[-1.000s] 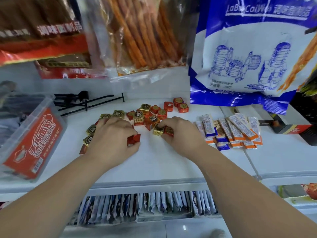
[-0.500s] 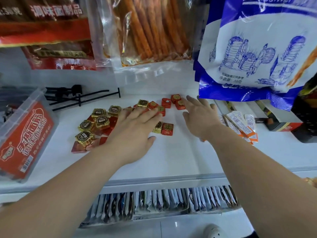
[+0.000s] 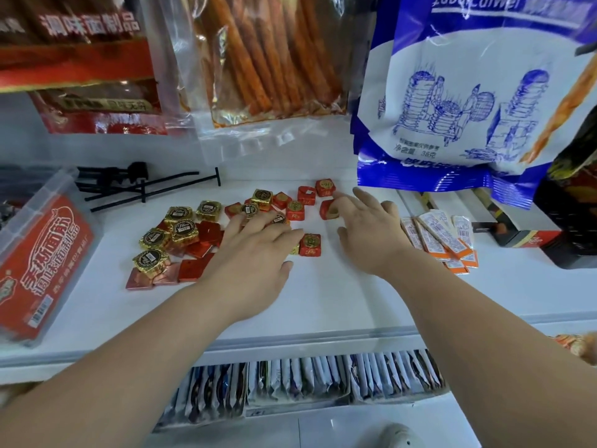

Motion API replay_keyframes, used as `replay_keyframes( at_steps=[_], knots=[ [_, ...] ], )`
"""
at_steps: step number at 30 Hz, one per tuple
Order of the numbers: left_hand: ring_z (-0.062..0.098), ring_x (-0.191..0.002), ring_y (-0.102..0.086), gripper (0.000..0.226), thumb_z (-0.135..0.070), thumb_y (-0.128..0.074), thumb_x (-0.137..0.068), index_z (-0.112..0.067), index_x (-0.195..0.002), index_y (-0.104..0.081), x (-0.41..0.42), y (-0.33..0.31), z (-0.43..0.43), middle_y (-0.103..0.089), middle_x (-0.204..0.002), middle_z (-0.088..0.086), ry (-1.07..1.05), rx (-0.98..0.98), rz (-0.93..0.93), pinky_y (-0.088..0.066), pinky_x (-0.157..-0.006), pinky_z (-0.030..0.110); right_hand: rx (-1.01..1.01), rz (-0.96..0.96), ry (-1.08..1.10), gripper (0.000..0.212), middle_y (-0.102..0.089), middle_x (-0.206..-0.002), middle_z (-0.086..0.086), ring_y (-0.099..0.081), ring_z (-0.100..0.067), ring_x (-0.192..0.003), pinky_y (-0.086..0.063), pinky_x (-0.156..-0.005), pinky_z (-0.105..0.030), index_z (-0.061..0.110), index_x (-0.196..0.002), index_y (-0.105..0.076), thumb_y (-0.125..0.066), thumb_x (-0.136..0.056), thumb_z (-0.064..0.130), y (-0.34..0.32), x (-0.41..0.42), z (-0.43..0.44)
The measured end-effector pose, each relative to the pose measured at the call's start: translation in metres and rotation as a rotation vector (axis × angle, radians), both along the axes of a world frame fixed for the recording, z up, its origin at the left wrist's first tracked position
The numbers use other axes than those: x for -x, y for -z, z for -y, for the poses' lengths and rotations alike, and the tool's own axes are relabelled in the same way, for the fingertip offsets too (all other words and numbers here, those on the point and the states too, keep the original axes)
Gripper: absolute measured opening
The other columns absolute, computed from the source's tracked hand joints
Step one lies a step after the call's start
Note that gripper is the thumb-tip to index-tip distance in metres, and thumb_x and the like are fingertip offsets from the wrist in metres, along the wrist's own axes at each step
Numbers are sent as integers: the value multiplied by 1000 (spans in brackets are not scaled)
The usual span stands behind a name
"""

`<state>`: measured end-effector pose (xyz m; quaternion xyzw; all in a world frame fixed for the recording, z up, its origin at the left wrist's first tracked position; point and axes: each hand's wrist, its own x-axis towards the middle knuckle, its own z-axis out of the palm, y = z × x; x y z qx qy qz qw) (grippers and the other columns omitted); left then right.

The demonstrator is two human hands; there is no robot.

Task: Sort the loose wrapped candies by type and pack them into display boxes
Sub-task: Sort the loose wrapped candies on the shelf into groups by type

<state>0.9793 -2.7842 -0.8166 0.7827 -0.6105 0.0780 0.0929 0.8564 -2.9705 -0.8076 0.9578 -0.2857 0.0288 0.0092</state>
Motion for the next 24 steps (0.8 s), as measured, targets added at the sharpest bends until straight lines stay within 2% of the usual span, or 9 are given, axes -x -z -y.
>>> replay_keyframes(
  at_steps=[2, 4, 6, 10, 12, 16, 19, 22, 24],
  knots=[
    [27, -138, -35, 44, -33, -54, -94, -33, -137, -52, 2, 0, -4, -52, -144, -4, 10, -13, -9, -18, -111, 52, 39, 43, -13, 47, -40, -151, 6, -28, -22, -142, -27, -107, -47, 31, -143, -32, -47, -98, 28, -3, -2, -1],
    [26, -142, -29, 44, -35, -48, -97, -38, -140, -48, 4, 1, -8, -43, -151, -6, -10, -51, -19, -18, -113, 54, 52, 44, -43, 55, -42, -150, 8, -31, -23, -139, -27, -106, -46, 35, -149, -27, -48, -98, 32, -2, -3, -4],
    [25, -144, -25, 46, -37, -45, -97, -40, -143, -43, 6, 2, -10, -36, -155, -8, -36, -60, -21, -19, -113, 54, 48, 43, -67, 54, -44, -146, 8, -36, -24, -132, -29, -104, -45, 35, -149, -31, -48, -98, 31, 0, -4, -5],
    [27, -141, -31, 47, -33, -53, -93, -38, -139, -49, 10, 5, -10, -45, -150, -6, -43, -50, 9, -22, -110, 57, -16, 181, -51, 36, -64, -118, -2, -56, -28, -110, -42, -93, -40, 25, -129, -55, -58, -94, 30, 1, -9, -3],
    [28, -139, -34, 46, -32, -55, -92, -37, -137, -51, 12, 5, -9, -48, -147, -6, -43, -48, 25, -23, -110, 58, -61, 240, -6, 30, -68, -104, -6, -62, -29, -97, -49, -84, -38, 20, -118, -59, -64, -90, 31, 1, -8, -4],
    [29, -136, -37, 45, -32, -52, -91, -37, -135, -53, 17, 5, -10, -52, -144, -6, -45, -45, 39, -26, -109, 58, -283, 249, 110, 25, -69, -102, 1, -62, -21, -95, -52, -80, -33, 25, -107, -66, -68, -87, 40, -9, 0, -4],
    [28, -130, -43, 43, -32, -49, -89, -36, -130, -59, 21, 6, -9, -57, -137, -7, -24, -15, 25, -31, -104, 56, -372, 165, 52, 20, -71, -102, 5, -62, -18, -98, -53, -85, -34, 28, -102, -71, -66, -89, 42, -16, 14, -4],
    [25, -125, -46, 39, -31, -49, -89, -36, -126, -62, 21, 5, -8, -62, -129, -12, -14, 53, 14, -34, -99, 50, -173, 115, -49, 23, -68, -102, 4, -54, -22, -102, -48, -86, -37, 33, -104, -74, -58, -93, 44, -9, 23, -12],
    [23, -123, -47, 37, -32, -47, -91, -33, -124, -64, 18, 3, -9, -64, -124, -13, -32, 120, -8, -31, -98, 46, -100, 152, -81, 22, -66, -104, 3, -51, -24, -102, -42, -83, -35, 36, -104, -74, -56, -94, 44, -1, 22, -15]
  ],
)
